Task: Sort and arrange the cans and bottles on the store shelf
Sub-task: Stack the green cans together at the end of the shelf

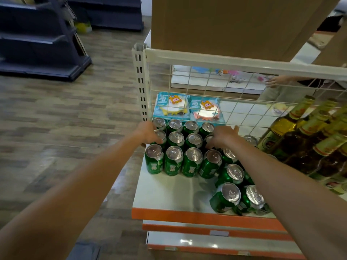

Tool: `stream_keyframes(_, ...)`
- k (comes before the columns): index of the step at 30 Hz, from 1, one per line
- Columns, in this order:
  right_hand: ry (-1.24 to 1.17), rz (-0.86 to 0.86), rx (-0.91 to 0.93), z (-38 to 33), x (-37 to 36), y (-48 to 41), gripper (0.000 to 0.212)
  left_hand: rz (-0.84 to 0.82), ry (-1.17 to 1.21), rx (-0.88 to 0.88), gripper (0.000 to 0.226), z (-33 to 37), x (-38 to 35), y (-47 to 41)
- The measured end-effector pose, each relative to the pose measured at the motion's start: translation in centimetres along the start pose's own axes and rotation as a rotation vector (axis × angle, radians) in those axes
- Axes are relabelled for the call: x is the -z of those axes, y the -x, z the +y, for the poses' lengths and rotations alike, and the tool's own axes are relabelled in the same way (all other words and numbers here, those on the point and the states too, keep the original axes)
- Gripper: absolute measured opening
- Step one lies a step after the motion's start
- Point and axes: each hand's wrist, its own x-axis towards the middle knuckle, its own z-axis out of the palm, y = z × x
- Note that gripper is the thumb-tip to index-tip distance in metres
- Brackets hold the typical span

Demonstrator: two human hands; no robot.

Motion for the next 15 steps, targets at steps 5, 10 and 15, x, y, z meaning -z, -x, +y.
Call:
stream_keyframes(5,-0.111,0.032,0.009,0.5,-0.5,-0.2,0.055,0.035,-0.008,-0.023,0.042,-0.1,-0.1,-0.3)
stream_keyframes(10,-0.142,0.091,0.026,0.8,-1.1,0.3,0.045,0.060,-0.005,-0.023,0.045,0.0,-0.3,-0.1)
stream_keyframes(15,-0.164,0.127,0.028,0.6,-1.3,0.4,0.039,0.048,-0.004,-0.022,0.039,-0.1,-0.1,-0.1)
